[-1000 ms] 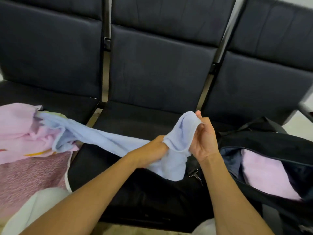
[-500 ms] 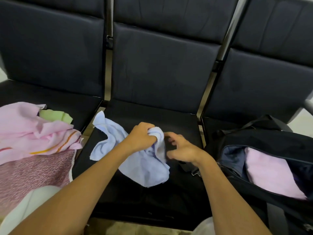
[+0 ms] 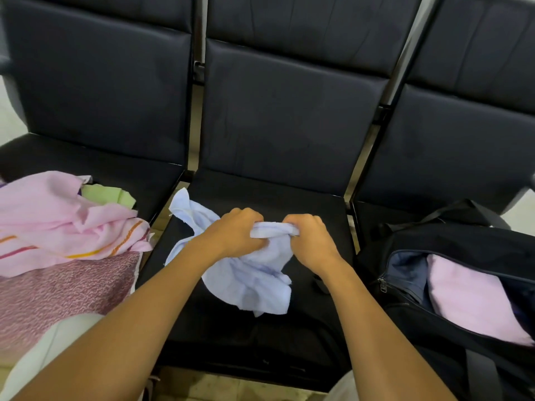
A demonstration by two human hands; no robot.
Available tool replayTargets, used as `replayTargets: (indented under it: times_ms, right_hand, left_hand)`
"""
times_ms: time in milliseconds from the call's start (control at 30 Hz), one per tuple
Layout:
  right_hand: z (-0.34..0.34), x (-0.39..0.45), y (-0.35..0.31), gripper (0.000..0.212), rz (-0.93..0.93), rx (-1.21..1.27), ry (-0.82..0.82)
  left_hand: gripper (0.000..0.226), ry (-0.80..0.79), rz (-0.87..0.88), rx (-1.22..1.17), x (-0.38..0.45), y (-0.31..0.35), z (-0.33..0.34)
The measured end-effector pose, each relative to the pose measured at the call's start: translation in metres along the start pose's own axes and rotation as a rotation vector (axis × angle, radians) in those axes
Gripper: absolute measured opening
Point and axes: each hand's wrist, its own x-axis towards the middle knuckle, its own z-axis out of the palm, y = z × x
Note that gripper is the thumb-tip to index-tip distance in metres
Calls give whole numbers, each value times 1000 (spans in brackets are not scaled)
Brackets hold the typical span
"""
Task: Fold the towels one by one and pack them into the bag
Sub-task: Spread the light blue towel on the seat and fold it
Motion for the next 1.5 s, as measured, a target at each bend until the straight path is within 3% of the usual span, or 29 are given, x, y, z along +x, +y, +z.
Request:
replayTargets:
  times_ms: [133,233,333,500,600,700,833,900,1033,1167,1433,1500]
  right_hand:
    - [-7,3,9,30,75,-44,86]
    - [-11,5,20,32,66,115,128]
    - [-14,0,19,22,71,246,31]
    - [-12,-1,13,28,113,133,-146]
    - [-19,-9,15,36,160,146,-26]
    - [-38,-27,9,34,188,79,0]
    - [-84,-54,-25,51,149,105,-8]
    - [-116,-67,-49,51,88,-1,4]
    - [-179,-84,-95,28,-3,-108,155]
    - [-224,-99,-132,32,-59,-191,279]
    - [-288,-137,-179,30,-94,-226,379]
    - [-300,-144,-184,31,-109,-205,373]
  left_hand:
    - [8,101,32,69,-11,-22,-14]
    - [12,196,24,81,-10,-31,-20]
    - [22,212,0,42,-6,-38,-23]
    - [34,206,27,-163,-9,-37,-29]
    - [32,168,143,-216,-24,-34,-36]
    - [19,120,193,-86,-42,-23,-56]
    - [28,91,242,86,-69,-2,-105]
    - [23,71,225,246,-85,12,-134]
    - [25,217,214,337,-118,44,-189]
    - [36,339,218,336,-144,65,-239]
    - [34,492,333,221,-205,89,-296]
    - [22,481,384,140,-215,91,-305]
